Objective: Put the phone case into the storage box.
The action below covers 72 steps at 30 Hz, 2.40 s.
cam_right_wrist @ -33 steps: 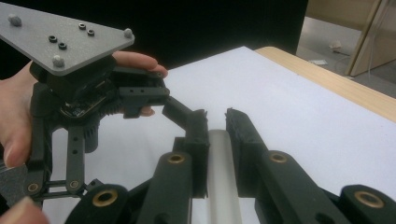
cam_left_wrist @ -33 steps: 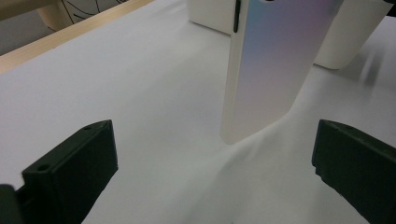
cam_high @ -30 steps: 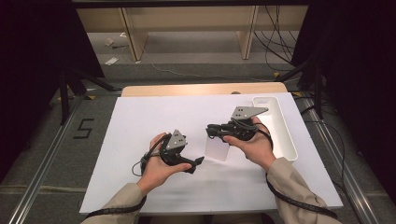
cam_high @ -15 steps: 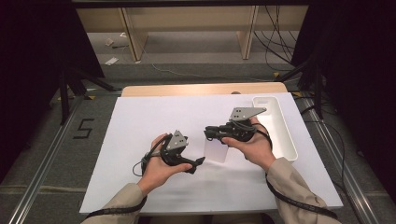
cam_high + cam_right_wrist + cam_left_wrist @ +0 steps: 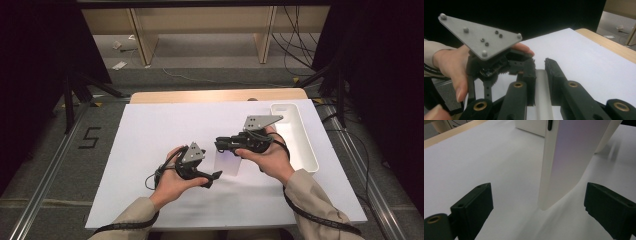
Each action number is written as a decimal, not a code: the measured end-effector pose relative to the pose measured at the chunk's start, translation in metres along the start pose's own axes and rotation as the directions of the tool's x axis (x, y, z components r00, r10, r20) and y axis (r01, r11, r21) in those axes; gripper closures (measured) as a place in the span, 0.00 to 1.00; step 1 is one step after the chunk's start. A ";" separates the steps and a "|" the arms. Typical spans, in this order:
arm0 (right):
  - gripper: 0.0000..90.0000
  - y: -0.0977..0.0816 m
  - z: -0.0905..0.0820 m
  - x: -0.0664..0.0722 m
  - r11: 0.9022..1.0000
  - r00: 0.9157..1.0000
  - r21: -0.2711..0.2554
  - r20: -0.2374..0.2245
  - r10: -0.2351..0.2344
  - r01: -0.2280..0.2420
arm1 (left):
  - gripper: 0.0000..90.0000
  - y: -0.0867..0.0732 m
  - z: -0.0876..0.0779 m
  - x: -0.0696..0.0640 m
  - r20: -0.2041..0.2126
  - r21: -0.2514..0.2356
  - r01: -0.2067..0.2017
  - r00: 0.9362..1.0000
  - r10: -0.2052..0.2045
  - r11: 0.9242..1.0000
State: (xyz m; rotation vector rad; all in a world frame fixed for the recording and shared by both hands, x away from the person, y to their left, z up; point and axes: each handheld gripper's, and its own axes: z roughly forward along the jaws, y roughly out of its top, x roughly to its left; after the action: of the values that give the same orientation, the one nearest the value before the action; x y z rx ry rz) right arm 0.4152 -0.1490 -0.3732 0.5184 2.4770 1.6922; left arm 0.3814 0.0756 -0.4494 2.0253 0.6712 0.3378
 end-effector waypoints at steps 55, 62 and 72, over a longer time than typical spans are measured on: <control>0.88 0.000 0.001 0.000 1.000 0.998 -0.015 -0.063 0.008 -0.009 | 0.77 -0.004 0.009 0.002 0.171 0.059 -0.076 0.983 0.065 0.995; 0.84 -0.001 0.001 -0.002 1.000 0.998 -0.021 -0.066 -0.015 0.013 | 0.82 -0.003 0.008 0.002 0.187 0.073 -0.072 0.981 0.057 0.995; 0.69 0.001 -0.001 -0.003 0.998 0.996 -0.033 -0.071 -0.048 0.045 | 0.88 0.000 0.006 0.000 0.241 0.076 -0.067 0.969 0.047 0.995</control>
State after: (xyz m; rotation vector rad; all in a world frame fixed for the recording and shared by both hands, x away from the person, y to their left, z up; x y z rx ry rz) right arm 0.4181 -0.1508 -0.3722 0.4003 2.4856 1.7597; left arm 0.3844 0.0716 -0.4519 2.1254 0.4844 0.0971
